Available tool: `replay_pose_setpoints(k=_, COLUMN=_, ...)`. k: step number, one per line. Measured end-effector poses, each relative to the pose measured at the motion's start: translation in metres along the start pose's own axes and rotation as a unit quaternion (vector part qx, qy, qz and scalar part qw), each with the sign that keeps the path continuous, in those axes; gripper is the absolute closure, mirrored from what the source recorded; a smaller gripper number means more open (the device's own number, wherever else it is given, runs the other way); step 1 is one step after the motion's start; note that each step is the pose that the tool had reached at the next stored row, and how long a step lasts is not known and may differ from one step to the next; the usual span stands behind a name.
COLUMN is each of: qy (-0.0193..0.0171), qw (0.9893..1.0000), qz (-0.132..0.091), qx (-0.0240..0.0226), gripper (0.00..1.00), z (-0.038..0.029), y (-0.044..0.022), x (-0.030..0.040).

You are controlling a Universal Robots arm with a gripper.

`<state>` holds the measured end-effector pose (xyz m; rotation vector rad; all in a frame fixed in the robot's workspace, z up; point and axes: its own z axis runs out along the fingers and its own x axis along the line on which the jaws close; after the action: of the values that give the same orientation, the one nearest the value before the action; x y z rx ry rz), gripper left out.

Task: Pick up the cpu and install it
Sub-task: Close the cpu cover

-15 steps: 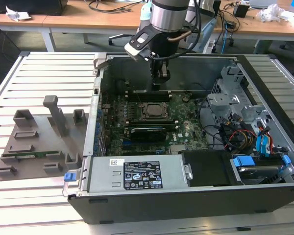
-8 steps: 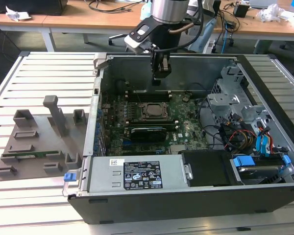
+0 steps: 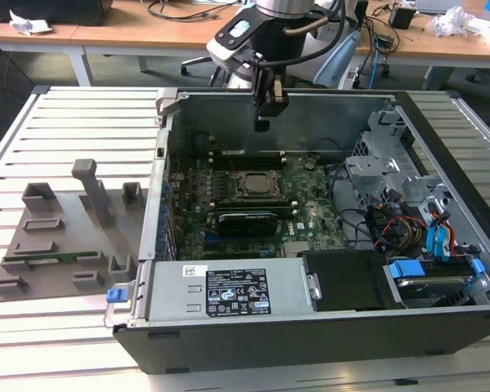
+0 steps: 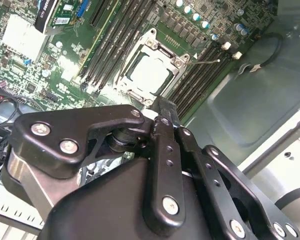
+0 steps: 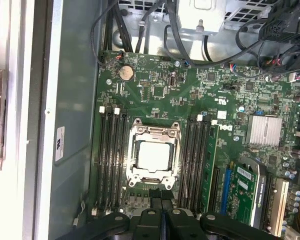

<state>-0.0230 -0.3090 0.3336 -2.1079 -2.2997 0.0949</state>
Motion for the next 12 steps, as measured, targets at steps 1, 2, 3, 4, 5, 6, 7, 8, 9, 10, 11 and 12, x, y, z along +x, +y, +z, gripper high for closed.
replay_pose_setpoints(k=1, qy=0.0001, qw=1.0000, qz=0.000, qx=0.0000, gripper=0.89, z=0.0000, y=0.0000, x=0.0000)
replay_pose_setpoints(k=2, qy=0.0000, qw=1.0000, qz=0.000, qx=0.0000, gripper=0.89, z=-0.0001, y=0.0000, x=0.0000)
replay_pose_setpoints(k=3, qy=0.0000, qw=1.0000, qz=0.000, qx=0.0000, gripper=0.89, z=-0.0002, y=0.0000, x=0.0000)
replay_pose_setpoints(k=4, qy=0.0000, qw=1.0000, qz=0.000, qx=0.0000, gripper=0.89, z=-0.0003, y=0.0000, x=0.0000)
replay_pose_setpoints(k=5, qy=0.0000, qw=1.0000, qz=0.000, qx=0.0000, gripper=0.89, z=-0.0003, y=0.0000, x=0.0000)
replay_pose_setpoints(k=6, qy=-0.0001, qw=1.0000, qz=0.000, qx=0.0000, gripper=0.89, z=-0.0004, y=0.0000, x=0.0000)
replay_pose_setpoints(k=7, qy=-0.0001, qw=1.0000, qz=0.000, qx=0.0000, gripper=0.89, z=-0.0004, y=0.0000, x=0.0000)
replay_pose_setpoints(k=8, qy=-0.0001, qw=1.0000, qz=0.000, qx=0.0000, gripper=0.89, z=-0.0005, y=0.0000, x=0.0000)
replay_pose_setpoints(k=9, qy=-0.0001, qw=1.0000, qz=0.000, qx=0.0001, gripper=0.89, z=-0.0005, y=0.0000, x=0.0000)
replay_pose_setpoints(k=10, qy=-0.0001, qw=1.0000, qz=0.000, qx=0.0000, gripper=0.89, z=-0.0006, y=0.0000, x=0.0000)
replay_pose_setpoints(k=11, qy=-0.0001, qw=1.0000, qz=0.000, qx=0.0001, gripper=0.89, z=-0.0006, y=0.0000, x=0.0000)
replay_pose_setpoints(k=12, qy=-0.0001, qw=1.0000, qz=0.000, qx=0.0000, gripper=0.89, z=-0.0006, y=0.0000, x=0.0000)
